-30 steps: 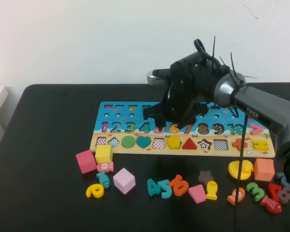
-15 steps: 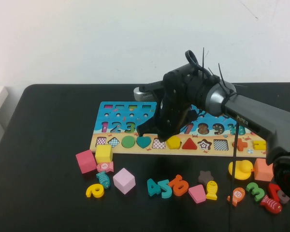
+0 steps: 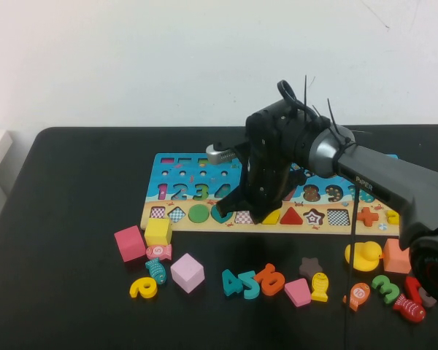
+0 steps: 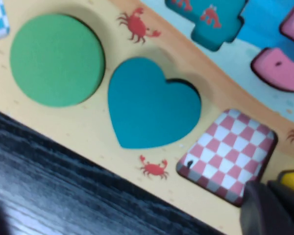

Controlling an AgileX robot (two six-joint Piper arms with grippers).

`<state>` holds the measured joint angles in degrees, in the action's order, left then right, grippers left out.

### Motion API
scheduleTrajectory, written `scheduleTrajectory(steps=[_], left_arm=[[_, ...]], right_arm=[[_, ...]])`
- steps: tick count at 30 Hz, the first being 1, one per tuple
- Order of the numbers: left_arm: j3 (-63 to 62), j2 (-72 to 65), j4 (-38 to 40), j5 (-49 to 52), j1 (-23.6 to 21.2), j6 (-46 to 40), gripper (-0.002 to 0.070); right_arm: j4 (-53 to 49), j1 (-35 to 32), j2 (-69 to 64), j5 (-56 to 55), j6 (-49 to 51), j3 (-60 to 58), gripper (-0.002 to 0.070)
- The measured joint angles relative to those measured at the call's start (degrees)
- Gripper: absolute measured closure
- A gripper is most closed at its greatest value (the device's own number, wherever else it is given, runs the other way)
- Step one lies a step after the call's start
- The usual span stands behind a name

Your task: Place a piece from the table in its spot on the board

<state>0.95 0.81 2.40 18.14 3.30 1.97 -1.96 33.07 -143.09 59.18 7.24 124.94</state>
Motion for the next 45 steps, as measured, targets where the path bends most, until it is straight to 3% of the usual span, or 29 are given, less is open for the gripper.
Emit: scheduleTrajectory(steps=[11,22,35,41,45], left_arm=[[0.0,0.0,0.0,0.0,0.0,0.0,0.0677],[0.0,0.0,0.0,0.0,0.0,0.0,0.0676],[0.0,0.0,0.0,0.0,0.0,0.0,0.0676],[0.0,0.0,0.0,0.0,0.0,0.0,0.0676],[0.0,0.0,0.0,0.0,0.0,0.0,0.0676]], right_arm=[[-2.5,0.0,-0.1,1.5,-0.7,7.0,0.0657],[-8.0,0.0,1.9,11.0,-11.8,7.4,0.0657],[-11.4,4.3,24.4,11.6,-14.2,7.4,0.0657],[-5.6,6.1,33.6,11.6,-14.8,6.7,0.0657],[-4.5,7.5,39.3,11.6,-10.1,2.5,0.0657]])
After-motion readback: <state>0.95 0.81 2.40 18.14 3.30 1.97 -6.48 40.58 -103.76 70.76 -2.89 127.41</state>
